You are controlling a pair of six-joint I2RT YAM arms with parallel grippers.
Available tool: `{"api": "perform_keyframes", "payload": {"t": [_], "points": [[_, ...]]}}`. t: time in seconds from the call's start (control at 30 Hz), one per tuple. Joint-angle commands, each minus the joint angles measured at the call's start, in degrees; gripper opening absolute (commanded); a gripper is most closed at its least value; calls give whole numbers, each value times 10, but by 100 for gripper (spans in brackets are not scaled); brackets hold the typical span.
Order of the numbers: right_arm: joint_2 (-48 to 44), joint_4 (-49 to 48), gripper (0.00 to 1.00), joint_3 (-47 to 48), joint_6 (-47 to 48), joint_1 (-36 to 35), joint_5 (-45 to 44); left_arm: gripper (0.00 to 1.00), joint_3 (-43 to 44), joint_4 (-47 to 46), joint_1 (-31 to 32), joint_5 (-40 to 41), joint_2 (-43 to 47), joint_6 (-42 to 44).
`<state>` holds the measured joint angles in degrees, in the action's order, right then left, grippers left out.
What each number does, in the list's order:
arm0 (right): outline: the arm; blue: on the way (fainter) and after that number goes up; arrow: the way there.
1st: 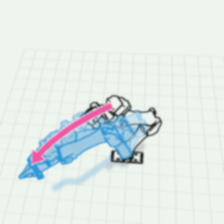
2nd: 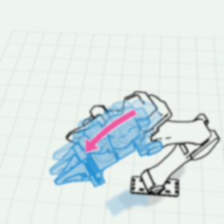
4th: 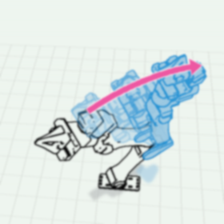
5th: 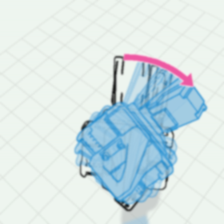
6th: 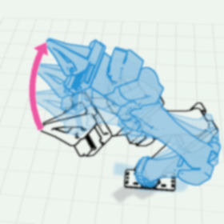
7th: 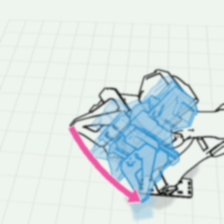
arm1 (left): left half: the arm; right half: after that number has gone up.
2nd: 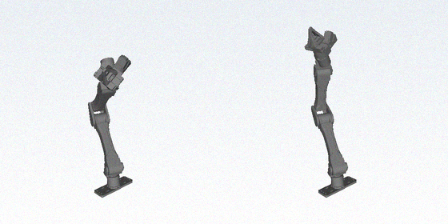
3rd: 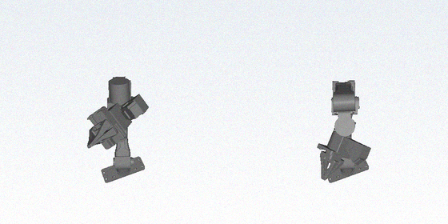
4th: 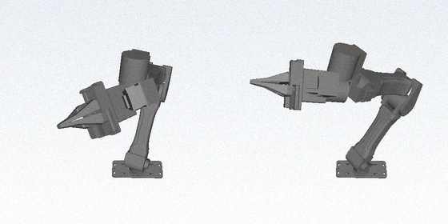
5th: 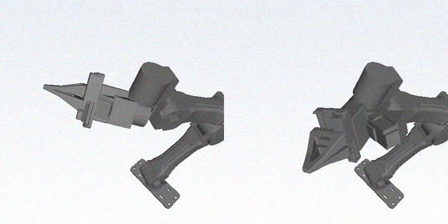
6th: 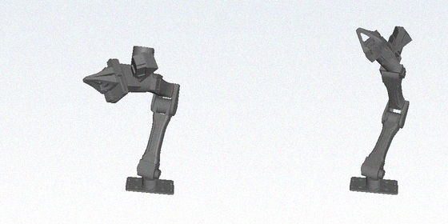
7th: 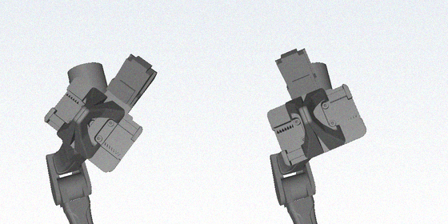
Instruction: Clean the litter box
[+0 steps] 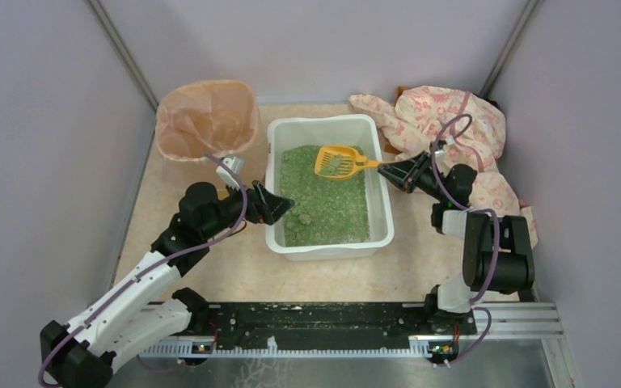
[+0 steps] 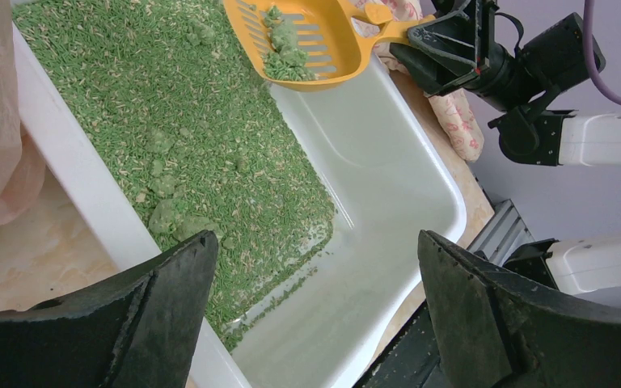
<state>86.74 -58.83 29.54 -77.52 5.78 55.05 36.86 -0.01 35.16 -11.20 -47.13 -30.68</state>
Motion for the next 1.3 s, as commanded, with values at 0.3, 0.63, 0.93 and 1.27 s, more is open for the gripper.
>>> {"api": "perform_keyframes", "payload": {"t": [0.3, 0.63, 0.93, 1.27], "points": [[-15, -46, 0, 5, -1, 17, -3, 99, 7, -11, 2, -7, 3, -4], [-1, -41, 0, 30, -7, -16, 32, 99, -12, -26, 2, -2, 10, -7], [-40, -18, 0, -10, 11, 12, -20, 99, -12, -21, 3, 3, 7, 1], [-39, 11, 0, 25, 27, -11, 9, 99, -9, -19, 3, -2, 10, -4]]}}
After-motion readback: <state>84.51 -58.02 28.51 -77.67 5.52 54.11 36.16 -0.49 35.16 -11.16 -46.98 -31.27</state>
